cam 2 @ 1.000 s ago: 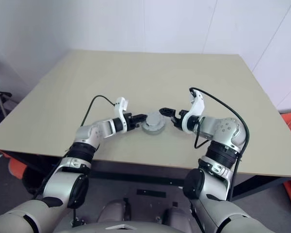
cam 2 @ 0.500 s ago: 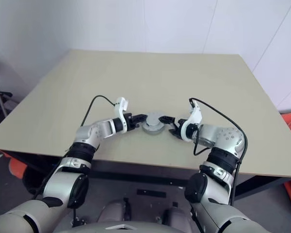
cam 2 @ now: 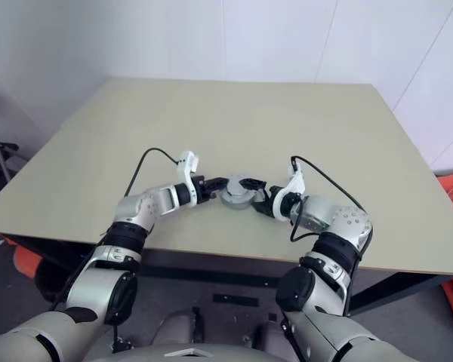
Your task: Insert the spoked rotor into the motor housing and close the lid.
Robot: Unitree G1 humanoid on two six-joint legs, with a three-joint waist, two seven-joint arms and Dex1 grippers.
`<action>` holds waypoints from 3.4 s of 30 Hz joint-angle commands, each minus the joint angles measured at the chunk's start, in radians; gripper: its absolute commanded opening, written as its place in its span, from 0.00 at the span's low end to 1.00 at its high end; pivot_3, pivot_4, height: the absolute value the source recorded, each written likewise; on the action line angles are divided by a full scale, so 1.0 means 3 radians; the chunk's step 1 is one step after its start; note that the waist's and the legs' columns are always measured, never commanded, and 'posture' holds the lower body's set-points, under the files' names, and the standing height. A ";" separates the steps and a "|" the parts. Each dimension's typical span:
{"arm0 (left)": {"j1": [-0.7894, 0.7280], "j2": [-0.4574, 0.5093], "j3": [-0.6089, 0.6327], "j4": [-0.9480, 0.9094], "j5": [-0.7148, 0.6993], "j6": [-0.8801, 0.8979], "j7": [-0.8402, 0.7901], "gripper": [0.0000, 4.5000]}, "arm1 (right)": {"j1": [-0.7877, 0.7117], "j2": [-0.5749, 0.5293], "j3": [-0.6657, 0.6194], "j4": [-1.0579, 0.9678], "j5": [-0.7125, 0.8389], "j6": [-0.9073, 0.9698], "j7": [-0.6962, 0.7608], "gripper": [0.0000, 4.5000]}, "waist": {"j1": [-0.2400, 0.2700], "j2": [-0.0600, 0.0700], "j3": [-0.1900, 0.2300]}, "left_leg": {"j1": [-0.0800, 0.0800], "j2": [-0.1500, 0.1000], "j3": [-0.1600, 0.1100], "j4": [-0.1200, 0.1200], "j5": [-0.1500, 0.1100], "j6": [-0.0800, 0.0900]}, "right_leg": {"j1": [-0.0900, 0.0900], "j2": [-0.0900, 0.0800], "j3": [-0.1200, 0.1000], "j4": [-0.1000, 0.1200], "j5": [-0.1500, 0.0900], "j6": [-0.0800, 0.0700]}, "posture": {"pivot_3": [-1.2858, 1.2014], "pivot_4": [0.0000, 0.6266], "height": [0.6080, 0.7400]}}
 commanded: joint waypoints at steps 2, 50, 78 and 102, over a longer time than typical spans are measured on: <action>0.0025 -0.0041 -0.0082 -0.0072 0.0004 0.0071 -0.0040 0.00 | -0.0065 0.0083 -0.0088 -0.0013 0.0103 -0.0063 0.0080 0.99 | -0.0001 0.0000 0.0000 | 0.0000 0.0000 0.0000 -0.0001 0.0000 0.0000 | 0.0000 0.0000 0.0000 0.0000 0.0000 0.0000 | 0.52 0.00 1.00; 0.0026 -0.0096 -0.0051 -0.0067 0.0061 0.0076 -0.0050 0.00 | 0.0100 0.0334 0.0150 -0.0152 0.0551 -0.0176 0.0154 0.24 | -0.0001 0.0001 0.0001 | -0.0002 -0.0003 0.0000 -0.0013 0.0004 -0.0007 | -0.0006 0.0000 0.0000 -0.0001 -0.0002 0.0004 | 0.52 0.00 1.00; 0.0036 -0.0102 -0.0038 -0.0086 0.0088 0.0081 -0.0068 0.00 | 0.0103 0.0454 0.0418 -0.0174 0.0665 -0.0548 0.0118 0.87 | -0.0003 0.0001 0.0001 | -0.0001 -0.0002 -0.0001 -0.0013 0.0007 -0.0012 | -0.0006 0.0000 0.0000 0.0000 -0.0002 0.0004 | 0.52 0.00 1.00; 0.0040 -0.0120 -0.0014 -0.0102 0.0092 0.0083 -0.0065 0.00 | 0.0199 0.0429 0.0673 -0.0124 0.0954 -0.0575 -0.0063 0.24 | -0.0025 0.0002 0.0001 | 0.0001 -0.0001 0.0000 -0.0014 0.0009 -0.0014 | -0.0007 0.0001 0.0000 0.0001 -0.0003 0.0003 | 0.52 0.00 1.00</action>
